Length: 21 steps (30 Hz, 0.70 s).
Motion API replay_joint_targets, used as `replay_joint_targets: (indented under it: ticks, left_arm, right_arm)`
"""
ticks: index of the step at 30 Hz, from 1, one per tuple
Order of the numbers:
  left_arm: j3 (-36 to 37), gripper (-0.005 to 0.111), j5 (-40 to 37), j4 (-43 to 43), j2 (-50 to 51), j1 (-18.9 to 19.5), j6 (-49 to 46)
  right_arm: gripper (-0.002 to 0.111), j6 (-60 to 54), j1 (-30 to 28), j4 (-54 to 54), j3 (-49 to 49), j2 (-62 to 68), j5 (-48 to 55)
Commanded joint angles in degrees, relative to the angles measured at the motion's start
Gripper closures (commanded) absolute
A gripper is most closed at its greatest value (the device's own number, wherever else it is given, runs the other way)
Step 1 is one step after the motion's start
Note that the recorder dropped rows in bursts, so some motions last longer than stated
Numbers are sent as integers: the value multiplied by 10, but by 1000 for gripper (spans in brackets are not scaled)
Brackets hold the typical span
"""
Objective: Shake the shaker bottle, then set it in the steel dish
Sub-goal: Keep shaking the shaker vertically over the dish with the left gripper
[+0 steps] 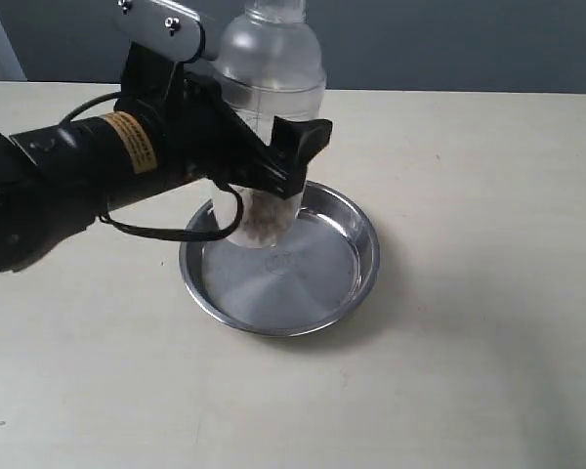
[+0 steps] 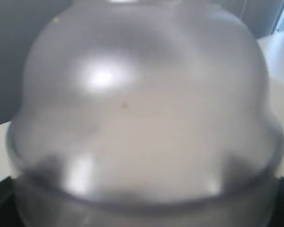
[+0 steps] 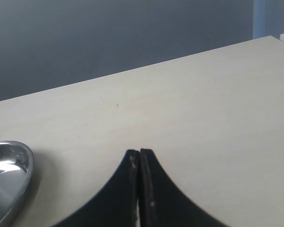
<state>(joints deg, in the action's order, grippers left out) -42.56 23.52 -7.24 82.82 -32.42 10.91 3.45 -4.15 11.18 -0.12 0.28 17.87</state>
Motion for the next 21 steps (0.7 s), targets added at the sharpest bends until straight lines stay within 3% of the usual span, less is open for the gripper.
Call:
replay_joint_targets:
  ticks: [1,2,4,6,7,8,9,11,12,14,15,16,17,18,20,21]
  left_arm:
    - [-47,106,-5,-42,-83,-10,9]
    - [-27,106,-43,-29,-58,-6,9]
    - [20,106,-35,15,7,0,16]
    - [22,106,31,8,10,-10,51]
    - [2,106,115,-57,-37,-23,60]
    - [-15,106,123,-80,-63,-26,57]
    - [-22,106,45,-67,-71,-26,54]
    - [23,106,-18,-30,15,-11,58]
    - [24,106,-9,-21,30,-12,74]
    - [-4,106,96,-94,-28,-20,100]
    - [-27,106,70,-104,-61,-20,80]
    - [-8,106,-13,-69,-39,-18,51]
    - [11,106,-33,-39,-7,-12,41]
    - [18,106,3,5,28,-9,56]
    - [-25,106,68,-83,-40,-11,62]
    - [-48,106,52,-93,-64,-11,53]
  right_arm:
    - [109,-2,2,-1,1,-3,-4]
    - [109,-2,2,-1,1,-3,-4]
    - [109,-2,2,-1,1,-3,-4]
    - [109,-2,2,-1,1,-3,-4]
    - [109,-2,2,-1,1,-3,-4]
    - [109,-2,2,-1,1,-3,-4]
    - [109,-2,2,-1,1,-3,-4]
    - [109,-2,2,-1,1,-3,-4]
    - [109,-2,2,-1,1,-3,-4]
    - [109,-2,2,-1,1,-3,-4]
    - [109,-2,2,-1,1,-3,-4]
    - [109,-2,2,-1,1,-3,-4]
    - [109,-2,2,-1,1,-3,-4]
    - [109,-2,2,-1,1,-3,-4]
    - [109,-2,2,-1,1,-3,-4]
    - [109,-2,2,-1,1,-3,-4]
